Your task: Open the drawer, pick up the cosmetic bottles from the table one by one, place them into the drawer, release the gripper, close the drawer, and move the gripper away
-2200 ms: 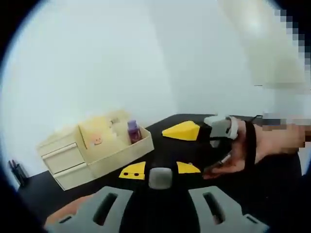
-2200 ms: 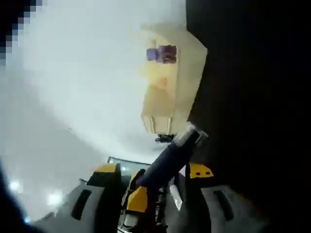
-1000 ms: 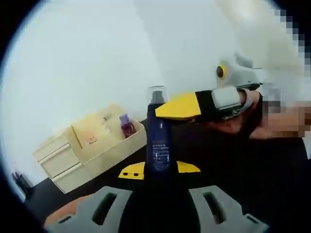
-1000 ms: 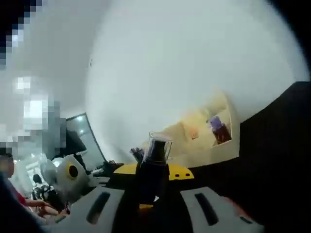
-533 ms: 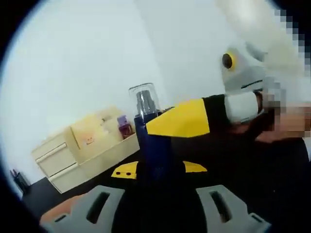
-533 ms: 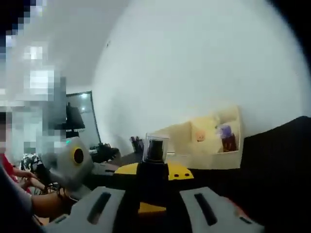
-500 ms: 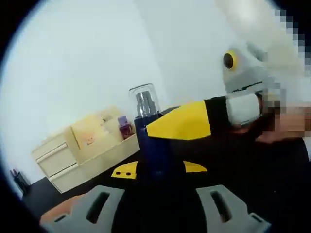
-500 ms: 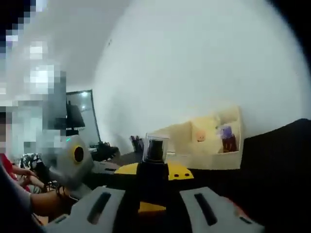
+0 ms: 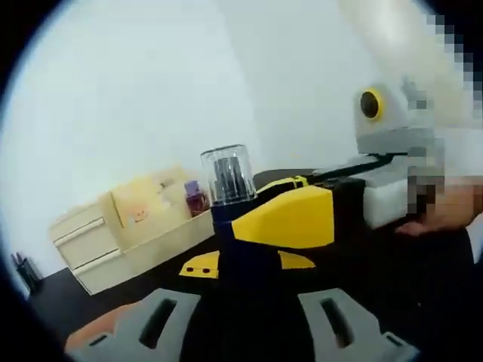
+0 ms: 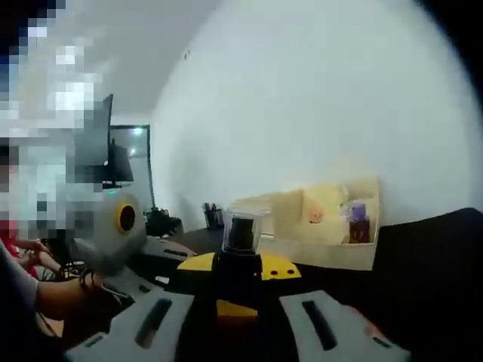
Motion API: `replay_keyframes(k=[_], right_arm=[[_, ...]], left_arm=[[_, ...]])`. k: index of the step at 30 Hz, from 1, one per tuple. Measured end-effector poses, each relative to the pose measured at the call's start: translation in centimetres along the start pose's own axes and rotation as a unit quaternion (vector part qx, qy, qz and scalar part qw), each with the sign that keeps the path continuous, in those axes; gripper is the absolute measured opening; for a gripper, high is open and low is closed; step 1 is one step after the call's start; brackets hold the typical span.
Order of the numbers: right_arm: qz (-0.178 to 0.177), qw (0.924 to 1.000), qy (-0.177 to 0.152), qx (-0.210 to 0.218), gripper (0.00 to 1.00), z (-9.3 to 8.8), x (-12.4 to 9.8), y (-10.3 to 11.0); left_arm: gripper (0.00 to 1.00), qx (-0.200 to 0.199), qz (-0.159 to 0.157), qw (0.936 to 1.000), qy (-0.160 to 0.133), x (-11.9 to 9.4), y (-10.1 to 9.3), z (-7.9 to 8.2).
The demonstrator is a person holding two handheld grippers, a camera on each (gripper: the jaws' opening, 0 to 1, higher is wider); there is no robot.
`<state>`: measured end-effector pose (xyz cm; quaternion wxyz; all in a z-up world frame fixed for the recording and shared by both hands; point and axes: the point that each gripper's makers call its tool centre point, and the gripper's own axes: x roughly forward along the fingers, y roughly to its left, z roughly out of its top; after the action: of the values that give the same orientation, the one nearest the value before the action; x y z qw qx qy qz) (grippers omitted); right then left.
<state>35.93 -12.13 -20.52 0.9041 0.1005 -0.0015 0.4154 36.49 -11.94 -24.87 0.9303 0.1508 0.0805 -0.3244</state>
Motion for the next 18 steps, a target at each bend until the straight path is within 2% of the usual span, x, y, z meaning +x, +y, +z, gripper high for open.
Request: replay_keyframes(k=[4, 8, 10, 11, 18], right_arm=[[0.006, 0.9999, -0.009, 0.004, 0.17, 0.1, 0.0, 0.1], [0.000, 0.9998, -0.022, 0.000, 0.18, 0.6, -0.1, -0.2], [0.001, 0.9994, -0.026, 0.021, 0.18, 0.8, -0.2, -0.5], [-0.002, 0.9986, -0.038, 0.036, 0.18, 1.2, -0.3, -0.9], [0.007, 0.9958, -0.032, 0.085, 0.16, 1.2, -0.7, -1.1]], left_arm=[[0.18, -0.010, 0.005, 0.9999, -0.001, -0.2, 0.3, 0.1], [0.18, -0.003, 0.005, 1.0000, 0.002, -0.1, 0.0, 0.0], [0.18, 0.005, 0.004, 1.0000, 0.006, 0.0, -0.3, -0.1], [0.18, 0.010, 0.001, 0.9999, 0.010, 0.2, -0.6, -0.3], [0.18, 0.017, -0.003, 0.9998, 0.012, 0.4, -1.0, -0.4]])
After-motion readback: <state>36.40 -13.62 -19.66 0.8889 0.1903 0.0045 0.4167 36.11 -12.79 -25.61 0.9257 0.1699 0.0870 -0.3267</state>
